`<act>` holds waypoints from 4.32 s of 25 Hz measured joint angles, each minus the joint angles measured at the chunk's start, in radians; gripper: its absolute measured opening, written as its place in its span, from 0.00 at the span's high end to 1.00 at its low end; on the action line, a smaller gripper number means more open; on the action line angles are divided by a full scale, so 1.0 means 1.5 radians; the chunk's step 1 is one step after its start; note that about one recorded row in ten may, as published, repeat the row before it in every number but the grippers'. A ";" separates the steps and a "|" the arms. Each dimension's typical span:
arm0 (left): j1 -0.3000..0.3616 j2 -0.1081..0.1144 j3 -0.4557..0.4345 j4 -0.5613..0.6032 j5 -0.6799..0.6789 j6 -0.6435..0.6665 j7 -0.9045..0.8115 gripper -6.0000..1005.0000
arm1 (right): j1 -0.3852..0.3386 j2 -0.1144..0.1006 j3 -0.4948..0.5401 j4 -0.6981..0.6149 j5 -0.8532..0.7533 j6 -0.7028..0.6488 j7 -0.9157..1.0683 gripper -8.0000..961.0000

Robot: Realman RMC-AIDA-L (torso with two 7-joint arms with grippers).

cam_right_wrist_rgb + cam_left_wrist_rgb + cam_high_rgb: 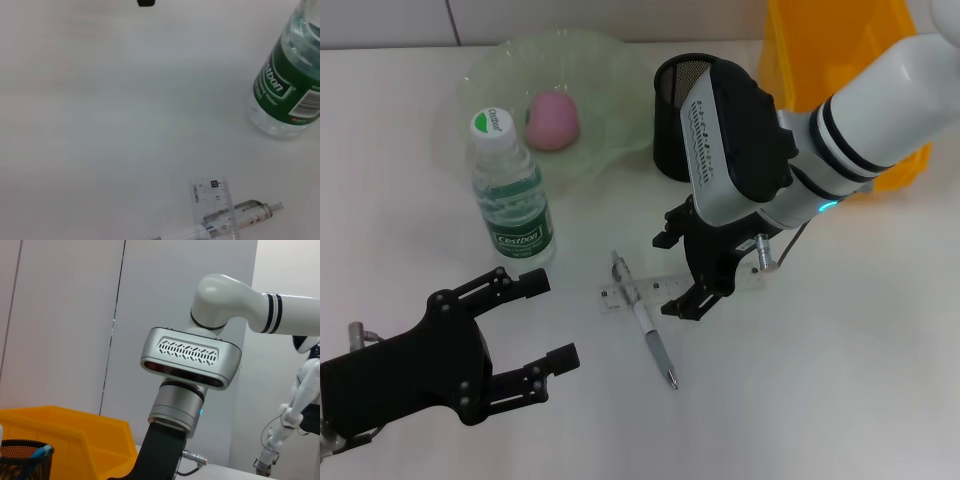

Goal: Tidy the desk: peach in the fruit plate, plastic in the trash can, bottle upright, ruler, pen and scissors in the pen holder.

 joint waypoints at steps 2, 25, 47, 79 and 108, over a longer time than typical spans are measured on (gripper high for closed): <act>0.000 0.000 0.000 0.000 0.000 0.000 0.000 0.20 | 0.003 0.000 0.000 0.008 0.000 0.005 0.000 0.13; -0.001 0.000 0.000 0.000 -0.001 0.002 0.000 0.20 | 0.008 0.001 -0.051 0.040 0.018 0.045 0.003 0.13; -0.005 -0.002 0.000 0.000 0.003 0.001 0.000 0.20 | 0.031 0.001 -0.052 0.080 0.018 0.056 0.009 0.56; -0.017 -0.005 0.004 -0.002 0.002 0.001 0.000 0.20 | -0.031 -0.001 0.274 0.372 0.945 0.136 -0.728 0.60; -0.024 -0.006 0.006 -0.002 0.002 0.003 0.000 0.20 | 0.009 0.002 0.252 0.497 0.949 0.190 -0.788 0.59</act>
